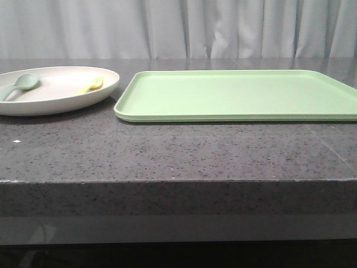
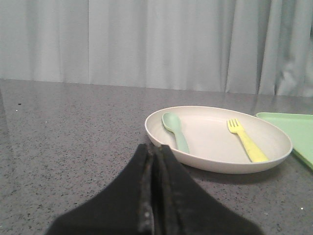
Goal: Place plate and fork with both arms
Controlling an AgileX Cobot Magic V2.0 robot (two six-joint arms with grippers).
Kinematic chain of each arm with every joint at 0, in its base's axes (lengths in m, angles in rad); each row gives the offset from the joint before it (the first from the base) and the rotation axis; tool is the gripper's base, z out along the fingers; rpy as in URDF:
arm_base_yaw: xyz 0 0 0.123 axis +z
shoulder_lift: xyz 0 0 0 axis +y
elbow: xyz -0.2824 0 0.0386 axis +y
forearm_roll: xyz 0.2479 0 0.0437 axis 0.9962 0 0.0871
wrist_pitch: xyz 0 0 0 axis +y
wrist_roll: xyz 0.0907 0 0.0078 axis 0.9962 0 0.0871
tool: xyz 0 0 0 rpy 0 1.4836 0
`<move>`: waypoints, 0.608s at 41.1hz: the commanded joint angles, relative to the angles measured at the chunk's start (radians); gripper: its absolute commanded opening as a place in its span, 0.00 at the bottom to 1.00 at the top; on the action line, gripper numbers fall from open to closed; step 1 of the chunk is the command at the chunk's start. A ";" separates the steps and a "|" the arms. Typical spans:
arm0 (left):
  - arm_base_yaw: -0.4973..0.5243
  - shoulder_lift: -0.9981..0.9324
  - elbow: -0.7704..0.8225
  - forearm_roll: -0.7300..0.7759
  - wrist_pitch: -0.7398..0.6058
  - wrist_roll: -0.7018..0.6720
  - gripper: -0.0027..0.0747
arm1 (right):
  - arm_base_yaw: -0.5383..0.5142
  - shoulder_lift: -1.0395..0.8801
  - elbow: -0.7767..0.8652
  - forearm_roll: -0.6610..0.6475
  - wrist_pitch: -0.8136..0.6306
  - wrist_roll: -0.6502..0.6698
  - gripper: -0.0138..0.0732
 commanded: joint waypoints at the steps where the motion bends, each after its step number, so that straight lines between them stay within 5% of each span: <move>1: 0.002 -0.023 0.007 -0.008 -0.082 0.001 0.01 | 0.000 -0.019 -0.003 -0.001 -0.087 -0.006 0.08; 25: 0.002 -0.023 0.007 -0.008 -0.082 0.001 0.01 | 0.001 -0.019 -0.003 -0.001 -0.114 -0.006 0.08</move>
